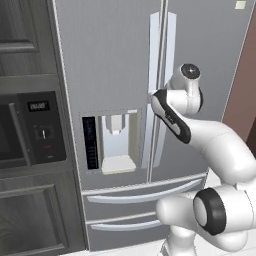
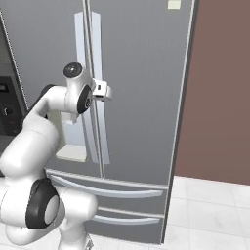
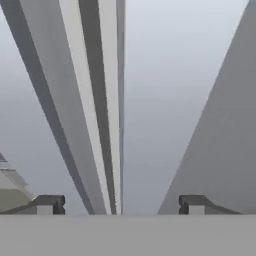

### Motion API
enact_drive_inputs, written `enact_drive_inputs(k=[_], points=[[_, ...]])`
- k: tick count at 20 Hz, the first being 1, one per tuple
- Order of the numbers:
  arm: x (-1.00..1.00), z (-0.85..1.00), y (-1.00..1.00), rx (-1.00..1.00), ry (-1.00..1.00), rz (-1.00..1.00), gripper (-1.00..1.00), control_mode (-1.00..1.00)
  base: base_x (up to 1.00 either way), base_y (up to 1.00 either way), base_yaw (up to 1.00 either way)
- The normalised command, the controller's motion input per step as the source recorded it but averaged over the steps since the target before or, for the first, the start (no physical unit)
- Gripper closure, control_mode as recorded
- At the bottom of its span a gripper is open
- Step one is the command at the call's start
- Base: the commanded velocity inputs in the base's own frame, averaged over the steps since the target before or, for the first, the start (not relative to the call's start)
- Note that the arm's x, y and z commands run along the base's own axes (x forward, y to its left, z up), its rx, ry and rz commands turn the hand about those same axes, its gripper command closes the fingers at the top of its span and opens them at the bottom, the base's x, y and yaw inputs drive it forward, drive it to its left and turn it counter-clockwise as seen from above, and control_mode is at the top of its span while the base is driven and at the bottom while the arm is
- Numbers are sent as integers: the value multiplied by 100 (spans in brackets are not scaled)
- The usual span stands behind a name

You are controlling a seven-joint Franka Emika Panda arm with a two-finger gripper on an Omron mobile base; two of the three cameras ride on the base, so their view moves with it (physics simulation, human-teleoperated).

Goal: Retrieve a lemon from the fridge and place it on the cutting board with the fish.

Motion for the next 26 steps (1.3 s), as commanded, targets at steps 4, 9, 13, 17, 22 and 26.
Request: enact_drive_inputs(k=[4,9,13,17,22,26], points=[[0,0,-52,3,-3,0,-100,-100,0,0,0],[12,0,-9,0,-3,1,-100,-100,0,0,0],[25,0,0,0,0,0,-100,-100,0,0,0],[25,0,1,0,0,0,-100,-100,0,0,0],[39,-14,28,0,-1,0,-100,-100,0,0,0],[41,-12,3,0,-12,0,-100,-100,0,0,0]])
